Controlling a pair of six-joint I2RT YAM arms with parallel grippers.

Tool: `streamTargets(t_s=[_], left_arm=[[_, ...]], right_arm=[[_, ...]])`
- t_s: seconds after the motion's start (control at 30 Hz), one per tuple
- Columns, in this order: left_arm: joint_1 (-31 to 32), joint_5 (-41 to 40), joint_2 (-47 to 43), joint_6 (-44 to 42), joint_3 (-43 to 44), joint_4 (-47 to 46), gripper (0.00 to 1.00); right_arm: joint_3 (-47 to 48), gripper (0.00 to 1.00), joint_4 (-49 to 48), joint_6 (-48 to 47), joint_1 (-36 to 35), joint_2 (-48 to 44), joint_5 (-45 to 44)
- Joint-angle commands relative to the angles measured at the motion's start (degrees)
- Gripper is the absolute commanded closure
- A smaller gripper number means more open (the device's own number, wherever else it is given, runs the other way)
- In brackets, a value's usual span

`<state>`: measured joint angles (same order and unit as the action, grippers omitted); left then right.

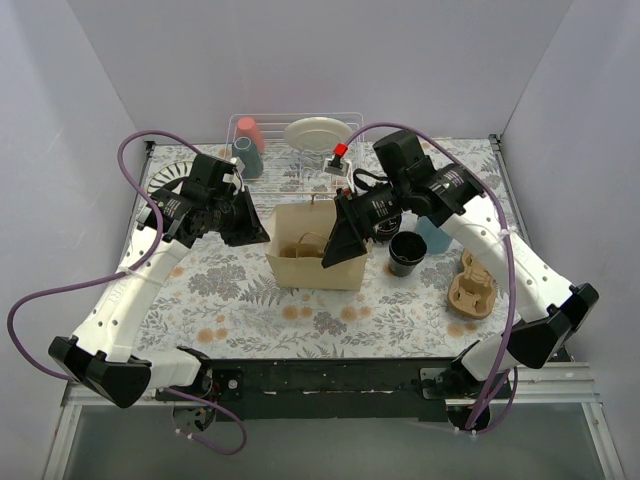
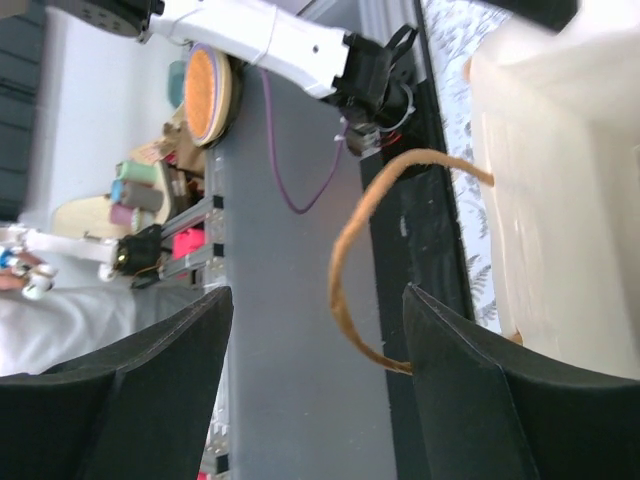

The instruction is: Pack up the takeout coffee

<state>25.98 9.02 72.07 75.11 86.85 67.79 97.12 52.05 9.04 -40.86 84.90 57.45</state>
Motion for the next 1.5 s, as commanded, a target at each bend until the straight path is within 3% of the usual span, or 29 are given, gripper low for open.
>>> streamTargets(t_s=[0.0,0.3,0.6,0.7,0.87,0.97,1.0,1.17,1.2,1.23,1.33,1.47], left_arm=[[-0.14,-0.67,-0.88,0.56,2.18,1.56,1.0],[-0.14,-0.93,0.26,1.0,4.03,2.79,1.0],[-0.23,-0.23,1.49,1.79,5.96,3.23,0.96],[-0.14,-0.66,1.58,2.23,7.02,3.58,0.8],[-0.14,-0.4,2.54,2.32,9.74,3.75,0.64],[-0.14,-0.58,2.46,1.53,12.02,2.35,0.46],[-0.22,-1.1,2.46,0.83,13.16,1.91,0.37],[-0.23,-5.75,2.02,-3.39,17.82,-0.9,0.19],[-0.14,-6.2,1.84,-3.91,18.61,-1.34,0.12],[-0.14,-6.29,1.58,-5.31,19.4,-2.39,0.02],[-0.14,-6.2,-0.52,-6.2,17.93,-5.02,0.02],[-0.14,-5.85,-4.65,-5.77,13.36,-7.76,0.02]], right_arm=[[4.21,0.24,-1.6,0.1,0.69,-0.17,-5.93],[6.15,0.2,-5.28,1.86,1.75,-2.9,-22.8],[4.83,0.18,-11.26,4.14,1.93,-5.71,-31.42],[3.17,0.18,-15.74,5.81,1.93,-7.73,-32.75],[2.02,0.21,-19.35,7.92,1.84,-9.75,-35.65],[2.02,0.23,-19.01,8.89,1.84,-10.37,-39.94],[2.45,0.23,-18.22,8.72,1.93,-10.46,-45.36],[5.18,0.23,-11.38,4.68,1.93,-10.9,-69.71],[4.84,0.23,-10.49,4.24,2.1,-10.9,-79.85],[4.31,0.23,-8.83,2.84,3.75,-10.64,-83.08],[2.55,0.25,-6.27,-0.59,9.37,-8.36,-86.01],[0.01,0.28,-0.73,-1.65,17.11,-6.16,-81.03]])
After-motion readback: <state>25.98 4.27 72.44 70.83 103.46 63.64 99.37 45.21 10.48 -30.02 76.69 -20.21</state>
